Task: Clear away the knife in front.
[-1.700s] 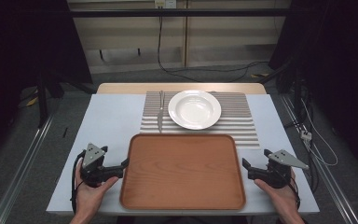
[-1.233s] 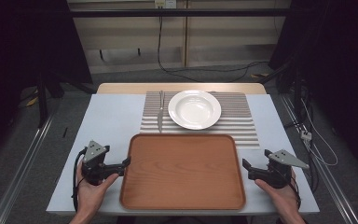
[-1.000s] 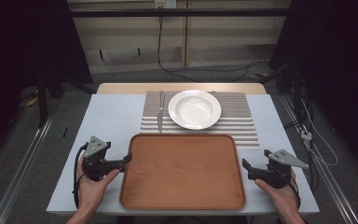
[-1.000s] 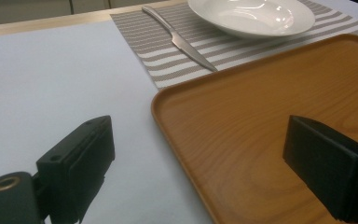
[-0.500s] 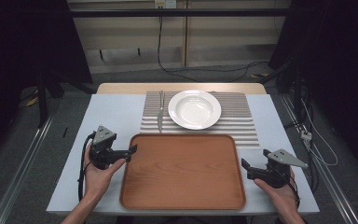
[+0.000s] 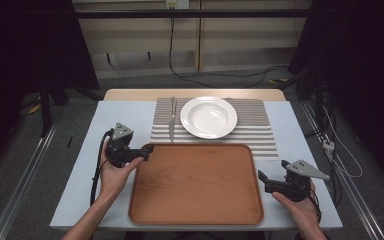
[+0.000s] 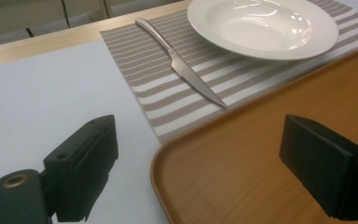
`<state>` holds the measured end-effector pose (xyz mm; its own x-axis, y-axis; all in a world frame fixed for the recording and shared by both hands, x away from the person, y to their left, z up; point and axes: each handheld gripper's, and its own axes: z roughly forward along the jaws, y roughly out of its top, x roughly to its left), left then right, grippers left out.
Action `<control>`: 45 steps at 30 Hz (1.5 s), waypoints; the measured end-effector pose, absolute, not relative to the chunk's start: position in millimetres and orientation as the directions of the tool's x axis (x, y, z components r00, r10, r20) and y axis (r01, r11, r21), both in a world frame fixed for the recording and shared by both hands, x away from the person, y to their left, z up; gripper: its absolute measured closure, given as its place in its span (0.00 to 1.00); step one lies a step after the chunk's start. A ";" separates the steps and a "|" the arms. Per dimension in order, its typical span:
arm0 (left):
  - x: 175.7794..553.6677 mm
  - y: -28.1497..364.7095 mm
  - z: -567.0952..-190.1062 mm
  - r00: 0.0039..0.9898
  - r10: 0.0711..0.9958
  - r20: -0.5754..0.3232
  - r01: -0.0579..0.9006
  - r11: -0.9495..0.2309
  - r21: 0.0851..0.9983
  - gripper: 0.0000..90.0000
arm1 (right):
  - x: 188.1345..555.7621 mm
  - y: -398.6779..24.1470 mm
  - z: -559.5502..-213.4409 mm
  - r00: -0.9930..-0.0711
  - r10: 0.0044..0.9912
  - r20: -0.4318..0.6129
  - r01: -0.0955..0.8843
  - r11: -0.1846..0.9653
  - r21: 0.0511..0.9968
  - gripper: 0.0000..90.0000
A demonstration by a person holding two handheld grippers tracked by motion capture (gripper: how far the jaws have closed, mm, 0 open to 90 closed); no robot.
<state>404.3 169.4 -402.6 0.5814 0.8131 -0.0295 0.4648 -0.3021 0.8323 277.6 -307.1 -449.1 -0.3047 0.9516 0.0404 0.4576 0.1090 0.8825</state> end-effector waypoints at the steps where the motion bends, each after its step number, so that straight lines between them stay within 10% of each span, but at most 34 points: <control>1: 406.2 169.4 -401.5 0.587 0.809 -0.029 0.467 -0.309 0.829 0.13 | 277.7 -307.1 -449.1 -0.305 0.951 0.040 0.456 0.110 0.883 0.09; 45: 514.0 112.8 -395.2 0.560 0.827 -0.061 0.522 -0.294 0.801 0.19 | 278.6 -307.2 -451.3 -0.309 0.949 0.058 0.472 0.101 0.876 0.09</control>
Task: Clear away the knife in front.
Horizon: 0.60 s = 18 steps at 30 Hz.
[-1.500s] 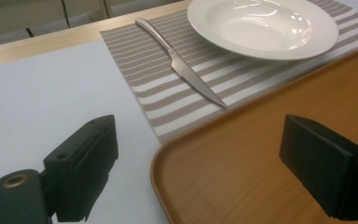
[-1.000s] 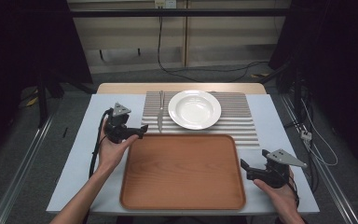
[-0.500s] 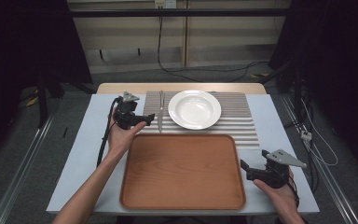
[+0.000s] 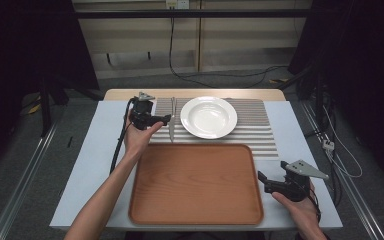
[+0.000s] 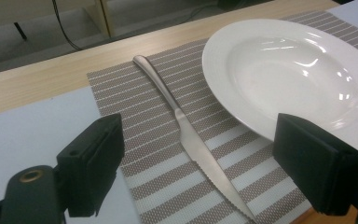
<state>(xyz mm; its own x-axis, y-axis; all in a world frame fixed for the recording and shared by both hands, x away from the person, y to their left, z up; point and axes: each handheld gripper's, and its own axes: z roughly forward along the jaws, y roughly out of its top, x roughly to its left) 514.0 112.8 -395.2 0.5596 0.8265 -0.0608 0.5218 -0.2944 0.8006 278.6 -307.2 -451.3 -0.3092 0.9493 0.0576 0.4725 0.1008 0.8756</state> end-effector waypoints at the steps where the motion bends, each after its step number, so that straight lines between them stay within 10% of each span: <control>1: 516.2 112.1 -395.9 0.556 0.829 -0.063 0.523 -0.289 0.802 0.19 | 278.5 -307.0 -451.3 -0.310 0.949 0.057 0.471 0.102 0.876 0.09; 18: 560.9 96.6 -421.5 0.503 0.858 -0.100 0.594 -0.260 0.761 0.38 | 279.5 -306.9 -453.6 -0.315 0.947 0.058 0.479 0.106 0.872 0.09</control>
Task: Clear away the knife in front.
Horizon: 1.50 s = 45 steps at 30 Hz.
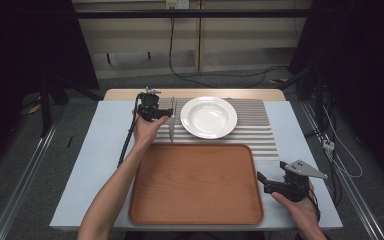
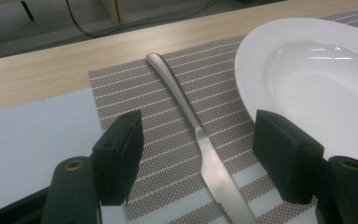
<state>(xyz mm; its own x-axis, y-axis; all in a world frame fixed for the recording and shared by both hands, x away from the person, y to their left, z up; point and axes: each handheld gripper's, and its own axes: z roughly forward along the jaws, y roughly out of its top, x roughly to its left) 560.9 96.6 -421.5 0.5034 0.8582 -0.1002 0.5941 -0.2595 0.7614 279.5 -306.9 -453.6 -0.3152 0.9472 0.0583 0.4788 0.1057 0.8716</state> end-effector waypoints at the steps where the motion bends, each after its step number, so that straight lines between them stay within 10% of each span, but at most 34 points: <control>1: 563.8 95.1 -423.3 0.499 0.861 -0.098 0.600 -0.261 0.756 0.38 | 279.4 -306.9 -453.7 -0.316 0.947 0.059 0.479 0.105 0.872 0.09; 45: 617.5 60.9 -460.3 0.492 0.866 -0.088 0.690 -0.326 0.646 0.85 | 279.9 -310.1 -456.1 -0.327 0.942 0.075 0.489 0.100 0.867 0.09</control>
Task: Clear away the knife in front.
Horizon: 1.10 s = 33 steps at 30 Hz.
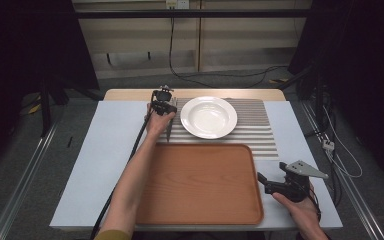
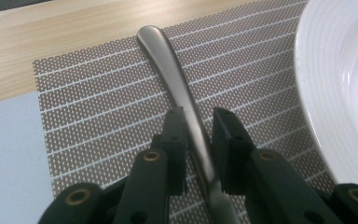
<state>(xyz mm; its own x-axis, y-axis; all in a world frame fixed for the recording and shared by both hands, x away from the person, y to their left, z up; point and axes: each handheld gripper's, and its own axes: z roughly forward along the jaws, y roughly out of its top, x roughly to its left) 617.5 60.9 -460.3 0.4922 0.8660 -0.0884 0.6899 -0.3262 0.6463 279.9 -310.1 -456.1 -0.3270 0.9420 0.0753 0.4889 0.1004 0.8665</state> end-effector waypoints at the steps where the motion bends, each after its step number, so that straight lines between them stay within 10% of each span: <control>1: 617.8 61.6 -459.8 0.492 0.866 -0.092 0.694 -0.326 0.642 0.86 | 279.9 -310.2 -456.2 -0.327 0.942 0.076 0.490 0.100 0.866 0.09; 33: 617.8 65.1 -450.3 0.491 0.868 -0.076 0.730 -0.363 0.579 0.89 | 282.1 -309.1 -457.1 -0.328 0.941 0.076 0.497 0.104 0.862 0.09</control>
